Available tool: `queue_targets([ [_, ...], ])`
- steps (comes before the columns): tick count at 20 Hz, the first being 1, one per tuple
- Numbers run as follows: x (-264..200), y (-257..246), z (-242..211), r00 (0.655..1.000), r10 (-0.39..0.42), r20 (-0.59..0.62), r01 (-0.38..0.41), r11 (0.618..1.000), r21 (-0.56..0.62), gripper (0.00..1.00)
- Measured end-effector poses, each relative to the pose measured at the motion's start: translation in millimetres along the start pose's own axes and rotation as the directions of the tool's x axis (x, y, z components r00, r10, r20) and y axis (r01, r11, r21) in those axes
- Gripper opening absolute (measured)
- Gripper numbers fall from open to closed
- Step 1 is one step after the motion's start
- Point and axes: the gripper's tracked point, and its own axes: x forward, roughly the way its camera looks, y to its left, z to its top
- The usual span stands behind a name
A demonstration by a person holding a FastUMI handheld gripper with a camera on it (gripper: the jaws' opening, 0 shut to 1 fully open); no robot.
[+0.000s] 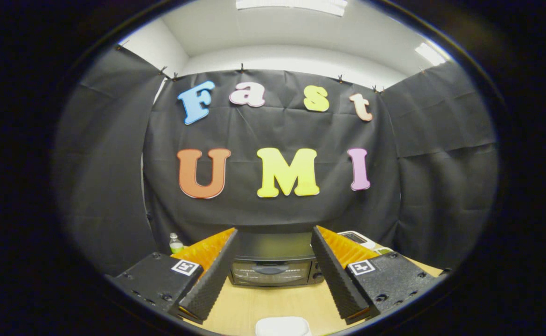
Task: Open the toaster oven, put the food inside, and close the toaster oven door.
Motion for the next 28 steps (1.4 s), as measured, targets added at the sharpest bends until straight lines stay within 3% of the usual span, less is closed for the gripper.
queue_targets([
  [10, -77.4, -0.9, -8.7, 0.999, 0.046, -0.002, -0.046, 0.999, 0.024, 1.0],
  [28, -81.4, 6.8, -20.4, 0.998, 0.068, -0.019, -0.067, 0.998, 0.019, 1.0],
])
